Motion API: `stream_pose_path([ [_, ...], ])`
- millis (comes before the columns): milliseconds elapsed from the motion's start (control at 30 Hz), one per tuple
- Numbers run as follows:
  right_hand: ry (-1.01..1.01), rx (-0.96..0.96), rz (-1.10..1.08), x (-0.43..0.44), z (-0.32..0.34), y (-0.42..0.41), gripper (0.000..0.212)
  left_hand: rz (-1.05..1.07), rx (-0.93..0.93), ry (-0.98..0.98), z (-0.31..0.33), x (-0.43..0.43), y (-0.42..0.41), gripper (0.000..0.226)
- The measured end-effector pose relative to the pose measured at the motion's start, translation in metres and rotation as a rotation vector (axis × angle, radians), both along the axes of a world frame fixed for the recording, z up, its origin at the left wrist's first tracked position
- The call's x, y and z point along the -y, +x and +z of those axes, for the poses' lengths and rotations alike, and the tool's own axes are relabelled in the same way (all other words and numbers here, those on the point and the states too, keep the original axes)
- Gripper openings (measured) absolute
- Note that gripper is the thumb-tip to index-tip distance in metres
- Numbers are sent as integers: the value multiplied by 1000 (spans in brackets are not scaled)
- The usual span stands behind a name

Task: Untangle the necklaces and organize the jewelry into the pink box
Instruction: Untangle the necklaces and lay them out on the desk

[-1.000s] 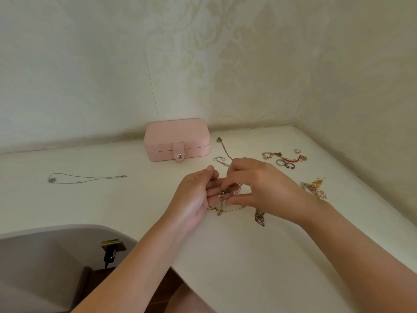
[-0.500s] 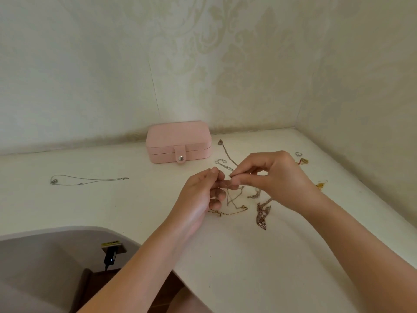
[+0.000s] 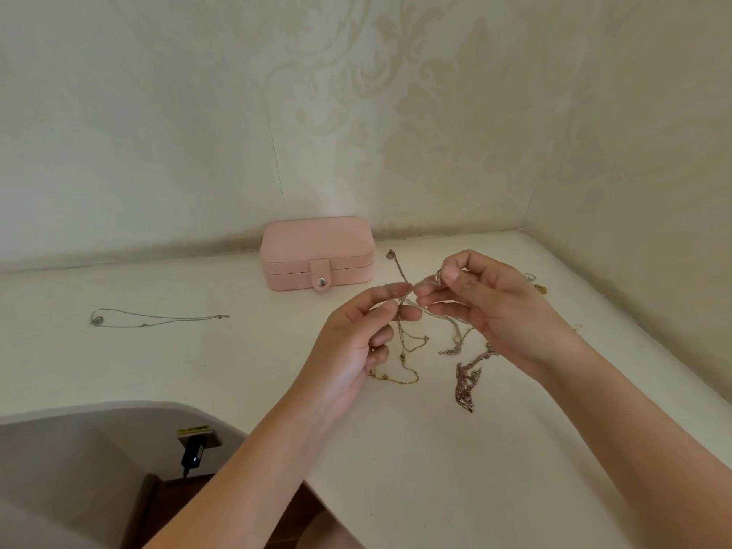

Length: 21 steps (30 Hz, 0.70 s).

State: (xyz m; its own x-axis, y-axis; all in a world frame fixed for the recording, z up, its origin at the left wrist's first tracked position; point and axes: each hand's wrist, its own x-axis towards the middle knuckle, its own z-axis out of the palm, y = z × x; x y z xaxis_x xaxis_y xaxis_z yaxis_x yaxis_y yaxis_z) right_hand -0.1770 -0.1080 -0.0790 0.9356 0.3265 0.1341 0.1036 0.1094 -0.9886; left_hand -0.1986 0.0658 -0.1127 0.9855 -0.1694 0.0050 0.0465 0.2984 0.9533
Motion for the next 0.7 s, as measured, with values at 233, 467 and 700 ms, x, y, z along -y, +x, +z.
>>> stream_pose_path([
  [233,97,7,-45,5,4,2,14,14,49,7,-4,0,1,24],
  [467,204,35,-72,12,9,4,17,79,77,60,-8,-1,2,26],
  [700,301,15,-61,16,16,6,21,183,107,97,-7,-1,2,25],
])
